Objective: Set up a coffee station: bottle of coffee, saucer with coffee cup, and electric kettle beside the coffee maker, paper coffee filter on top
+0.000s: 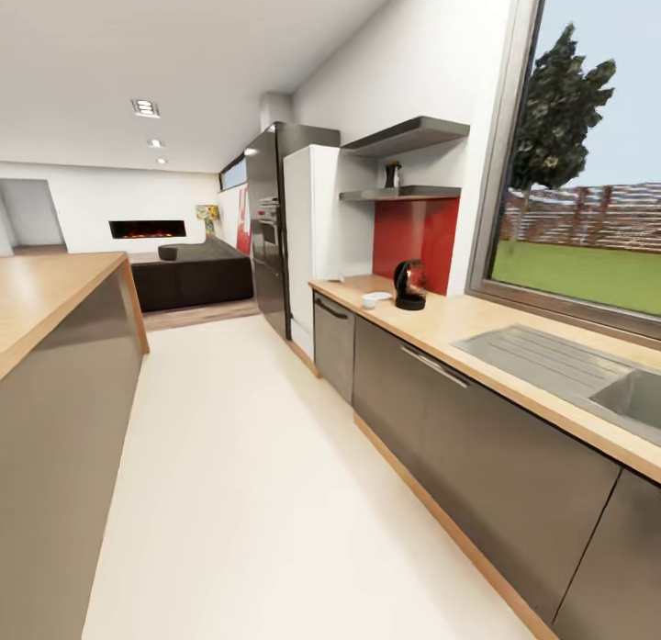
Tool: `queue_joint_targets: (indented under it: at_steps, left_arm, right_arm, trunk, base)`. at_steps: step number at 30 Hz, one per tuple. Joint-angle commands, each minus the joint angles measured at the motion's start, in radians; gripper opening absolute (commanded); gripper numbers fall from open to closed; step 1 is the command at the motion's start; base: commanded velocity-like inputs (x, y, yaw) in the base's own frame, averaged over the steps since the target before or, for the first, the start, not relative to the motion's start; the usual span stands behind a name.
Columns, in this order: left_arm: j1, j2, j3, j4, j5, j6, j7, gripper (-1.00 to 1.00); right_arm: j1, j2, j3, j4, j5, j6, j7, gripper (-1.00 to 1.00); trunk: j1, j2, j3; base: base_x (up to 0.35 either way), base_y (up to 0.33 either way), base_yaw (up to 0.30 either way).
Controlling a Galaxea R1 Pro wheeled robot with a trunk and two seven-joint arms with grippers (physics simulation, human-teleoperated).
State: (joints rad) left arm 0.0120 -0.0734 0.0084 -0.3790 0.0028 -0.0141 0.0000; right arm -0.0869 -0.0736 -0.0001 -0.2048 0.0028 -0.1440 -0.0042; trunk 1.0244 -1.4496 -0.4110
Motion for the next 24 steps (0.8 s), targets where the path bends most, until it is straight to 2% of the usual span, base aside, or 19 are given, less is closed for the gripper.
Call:
queue_joint_targets:
  at_steps: [1,16,24]
  left_arm:
    - [0.0,0.0,0.001,-0.001,0.0,-0.001,0.0,1.0]
    - [0.0,0.0,0.001,-0.001,0.0,-0.001,0.0,1.0]
    - [0.001,0.0,0.001,-0.002,0.0,-0.001,0.0,1.0]
  right_arm:
    - [-0.001,0.0,0.0,0.001,0.0,-0.003,0.0,1.0]
    - [-0.001,0.0,0.0,0.001,0.0,-0.005,-0.001,1.0]
    - [-0.001,0.0,0.002,0.021,0.002,-0.002,0.001,1.0]
  trunk:
    - [0.001,0.0,-0.001]
    - [0.001,0.0,-0.001]
    - [0.001,0.0,-0.001]
  base:
    - [0.312,-0.167,0.209]
    - [0.298,-0.197,0.257]
    - [0.317,-0.061,0.067]
